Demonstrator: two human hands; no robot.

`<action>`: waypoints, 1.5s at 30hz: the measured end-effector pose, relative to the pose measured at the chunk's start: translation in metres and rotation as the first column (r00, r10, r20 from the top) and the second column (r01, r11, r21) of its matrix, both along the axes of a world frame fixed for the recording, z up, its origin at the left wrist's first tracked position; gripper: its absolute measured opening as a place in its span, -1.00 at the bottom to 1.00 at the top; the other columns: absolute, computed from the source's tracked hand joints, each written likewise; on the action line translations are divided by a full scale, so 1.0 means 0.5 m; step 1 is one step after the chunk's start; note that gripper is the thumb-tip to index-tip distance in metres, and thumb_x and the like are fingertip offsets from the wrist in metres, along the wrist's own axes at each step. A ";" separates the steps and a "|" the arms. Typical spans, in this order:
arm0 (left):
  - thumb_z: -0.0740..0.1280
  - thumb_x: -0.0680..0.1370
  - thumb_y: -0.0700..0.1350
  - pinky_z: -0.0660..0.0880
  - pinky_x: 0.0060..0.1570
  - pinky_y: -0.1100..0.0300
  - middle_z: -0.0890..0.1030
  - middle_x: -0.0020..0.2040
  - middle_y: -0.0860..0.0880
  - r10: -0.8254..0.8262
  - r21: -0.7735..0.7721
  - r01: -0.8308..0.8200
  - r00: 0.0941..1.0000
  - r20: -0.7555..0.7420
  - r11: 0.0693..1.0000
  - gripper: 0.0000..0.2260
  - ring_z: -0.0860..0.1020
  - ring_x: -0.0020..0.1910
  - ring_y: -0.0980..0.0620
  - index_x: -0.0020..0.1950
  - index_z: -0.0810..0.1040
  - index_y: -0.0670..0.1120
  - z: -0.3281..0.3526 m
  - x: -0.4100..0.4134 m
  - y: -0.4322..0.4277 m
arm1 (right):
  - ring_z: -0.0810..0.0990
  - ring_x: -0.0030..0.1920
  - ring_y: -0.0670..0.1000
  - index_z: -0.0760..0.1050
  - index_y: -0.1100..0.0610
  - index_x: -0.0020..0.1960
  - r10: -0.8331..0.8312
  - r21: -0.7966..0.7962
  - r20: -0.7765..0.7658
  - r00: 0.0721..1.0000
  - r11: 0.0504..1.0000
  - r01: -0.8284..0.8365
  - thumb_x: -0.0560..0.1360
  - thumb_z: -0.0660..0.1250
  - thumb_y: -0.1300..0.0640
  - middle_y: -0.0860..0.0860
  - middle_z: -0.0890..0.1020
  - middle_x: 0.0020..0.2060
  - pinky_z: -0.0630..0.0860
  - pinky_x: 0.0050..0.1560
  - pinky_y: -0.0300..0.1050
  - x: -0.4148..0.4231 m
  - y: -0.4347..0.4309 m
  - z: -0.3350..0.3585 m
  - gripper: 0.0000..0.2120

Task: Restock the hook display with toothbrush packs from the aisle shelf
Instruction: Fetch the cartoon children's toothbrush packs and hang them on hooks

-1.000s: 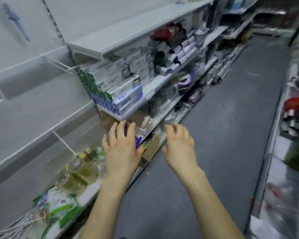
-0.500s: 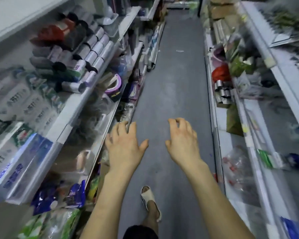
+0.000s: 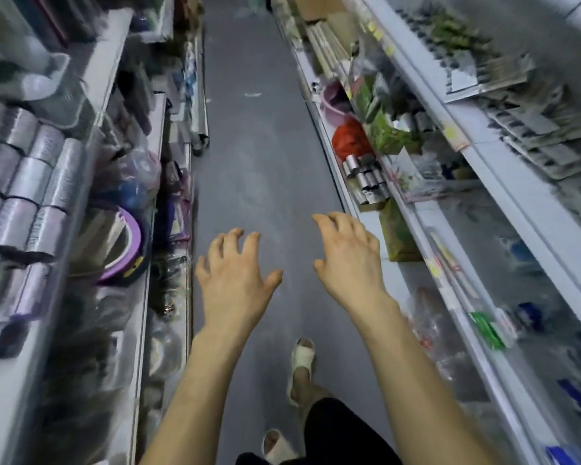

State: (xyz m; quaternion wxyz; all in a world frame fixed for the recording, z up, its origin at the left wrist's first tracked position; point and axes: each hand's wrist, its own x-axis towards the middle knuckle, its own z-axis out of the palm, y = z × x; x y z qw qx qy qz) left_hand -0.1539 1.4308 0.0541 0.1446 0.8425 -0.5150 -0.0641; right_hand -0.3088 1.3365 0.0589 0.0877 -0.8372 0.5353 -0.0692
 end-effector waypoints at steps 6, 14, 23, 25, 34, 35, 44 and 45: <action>0.47 0.48 0.23 0.31 0.43 -0.35 0.38 0.53 -0.06 -0.066 0.034 0.063 0.992 0.108 0.997 -0.35 0.28 0.55 -0.19 0.50 0.42 0.04 -0.022 0.154 -0.258 | 0.18 0.60 0.15 0.21 -0.10 0.58 -0.029 0.044 -0.075 0.997 0.999 0.032 0.50 0.45 0.15 -0.01 0.27 0.56 0.16 0.51 0.46 0.145 -0.250 -0.035 -0.26; 0.44 0.48 0.21 0.28 0.44 -0.36 0.37 0.55 -0.07 -0.091 0.048 0.085 0.983 0.160 0.995 -0.38 0.26 0.56 -0.20 0.48 0.43 0.04 0.013 0.356 -0.595 | 0.25 0.56 0.12 0.25 -0.08 0.55 -0.035 0.037 -0.066 0.997 0.999 0.038 0.49 0.44 0.14 0.00 0.30 0.54 0.21 0.49 0.42 0.335 -0.565 -0.010 -0.30; 0.43 0.52 0.19 0.28 0.45 -0.35 0.29 0.61 -0.05 -0.269 0.066 0.264 0.958 0.095 0.962 -0.37 0.22 0.59 -0.19 0.54 0.37 0.06 -0.019 0.549 -0.986 | 0.25 0.56 0.15 0.18 -0.09 0.60 -0.213 0.050 -0.070 0.974 0.975 0.217 0.51 0.43 0.11 -0.01 0.29 0.56 0.24 0.49 0.37 0.511 -0.888 -0.035 -0.26; 0.43 0.52 0.20 0.28 0.45 -0.34 0.30 0.60 -0.05 -0.324 0.067 0.319 0.942 0.091 0.945 -0.36 0.24 0.58 -0.20 0.55 0.37 0.06 -0.017 0.592 -1.081 | 0.19 0.59 0.18 0.13 -0.10 0.63 -0.241 0.057 -0.094 0.966 0.967 0.247 0.51 0.43 0.11 0.00 0.23 0.59 0.19 0.51 0.40 0.547 -0.961 -0.027 -0.21; 0.45 0.49 0.21 0.39 0.37 -0.30 0.39 0.54 -0.06 -0.546 0.018 0.547 0.833 0.095 0.837 -0.37 0.34 0.51 -0.20 0.51 0.42 0.04 0.013 0.642 -1.451 | 0.11 0.62 0.12 0.02 -0.13 0.64 -0.519 0.059 -0.034 0.854 0.852 0.520 0.54 0.41 -0.02 -0.04 0.13 0.62 0.16 0.53 0.33 0.566 -1.183 -0.001 -0.18; 0.45 0.49 0.22 0.40 0.36 -0.30 0.39 0.53 -0.06 -0.566 0.009 0.568 0.819 0.097 0.823 -0.37 0.35 0.50 -0.20 0.50 0.42 0.04 0.013 0.636 -1.490 | 0.11 0.62 0.12 0.02 -0.13 0.65 -0.551 0.072 -0.028 0.834 0.831 0.552 0.54 0.41 -0.02 -0.04 0.13 0.62 0.17 0.54 0.34 0.561 -1.210 -0.003 -0.19; 0.43 0.51 0.19 0.35 0.41 -0.26 0.39 0.53 -0.07 -0.704 -0.059 0.711 0.702 0.107 0.700 -0.39 0.33 0.50 -0.19 0.50 0.41 0.02 0.010 0.512 -1.833 | 0.20 0.58 0.16 0.09 -0.08 0.63 -0.690 0.047 0.009 0.723 0.723 0.689 0.52 0.42 -0.04 0.00 0.20 0.59 0.27 0.48 0.38 0.475 -1.512 -0.013 -0.21; 0.43 0.51 0.18 0.35 0.41 -0.26 0.38 0.54 -0.06 -0.721 -0.067 0.729 0.684 0.110 0.682 -0.40 0.33 0.51 -0.19 0.50 0.41 0.03 0.014 0.501 -1.864 | 0.21 0.58 0.16 0.10 -0.07 0.63 -0.699 0.042 0.025 0.715 0.715 0.697 0.52 0.43 -0.04 0.01 0.21 0.59 0.26 0.48 0.38 0.469 -1.546 -0.011 -0.21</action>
